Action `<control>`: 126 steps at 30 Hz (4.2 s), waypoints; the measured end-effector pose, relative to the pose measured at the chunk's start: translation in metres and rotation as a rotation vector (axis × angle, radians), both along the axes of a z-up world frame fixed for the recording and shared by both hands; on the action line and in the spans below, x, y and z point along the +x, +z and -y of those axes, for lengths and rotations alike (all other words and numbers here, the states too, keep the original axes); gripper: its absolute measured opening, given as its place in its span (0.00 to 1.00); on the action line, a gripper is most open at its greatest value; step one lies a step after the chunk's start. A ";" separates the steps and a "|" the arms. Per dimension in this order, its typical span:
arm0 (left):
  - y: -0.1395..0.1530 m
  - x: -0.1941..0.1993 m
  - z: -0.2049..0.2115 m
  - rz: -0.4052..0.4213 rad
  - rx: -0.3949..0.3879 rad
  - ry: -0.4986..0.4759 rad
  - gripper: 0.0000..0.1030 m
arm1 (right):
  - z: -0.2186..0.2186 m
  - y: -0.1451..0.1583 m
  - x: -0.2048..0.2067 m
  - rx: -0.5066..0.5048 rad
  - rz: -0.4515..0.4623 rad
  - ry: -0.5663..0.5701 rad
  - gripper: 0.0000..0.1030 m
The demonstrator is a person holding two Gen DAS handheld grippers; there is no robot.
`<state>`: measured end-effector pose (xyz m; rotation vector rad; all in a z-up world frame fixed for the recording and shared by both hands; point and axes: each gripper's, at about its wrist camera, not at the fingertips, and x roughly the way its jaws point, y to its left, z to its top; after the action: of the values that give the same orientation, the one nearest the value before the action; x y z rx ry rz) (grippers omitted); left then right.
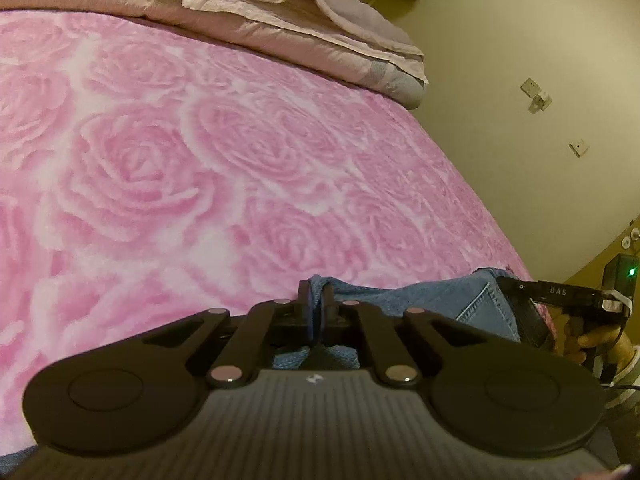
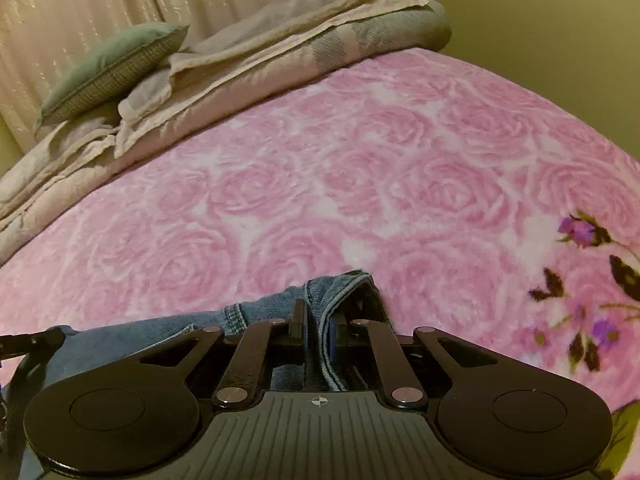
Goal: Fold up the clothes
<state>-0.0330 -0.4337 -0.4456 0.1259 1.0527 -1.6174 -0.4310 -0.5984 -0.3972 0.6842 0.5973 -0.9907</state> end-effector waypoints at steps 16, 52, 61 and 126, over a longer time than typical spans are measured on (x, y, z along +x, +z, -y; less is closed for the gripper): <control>0.051 0.032 -0.055 0.237 -0.044 0.167 0.02 | -0.041 0.021 0.007 -0.289 -0.197 -0.147 0.58; 0.018 0.004 -0.291 0.472 0.126 0.312 0.08 | -0.244 -0.016 0.076 -0.186 -0.177 0.189 0.39; 0.031 0.047 -0.380 0.473 0.176 0.531 0.08 | -0.294 0.007 0.112 -0.191 -0.113 0.188 0.39; 0.073 0.075 -0.524 0.146 0.171 0.834 0.40 | -0.411 0.041 0.152 -0.032 0.103 0.169 0.74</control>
<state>0.0423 0.0908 -0.3730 -0.0780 0.9486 -0.7552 -0.2788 -0.1873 -0.3564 0.6410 0.5388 -0.8015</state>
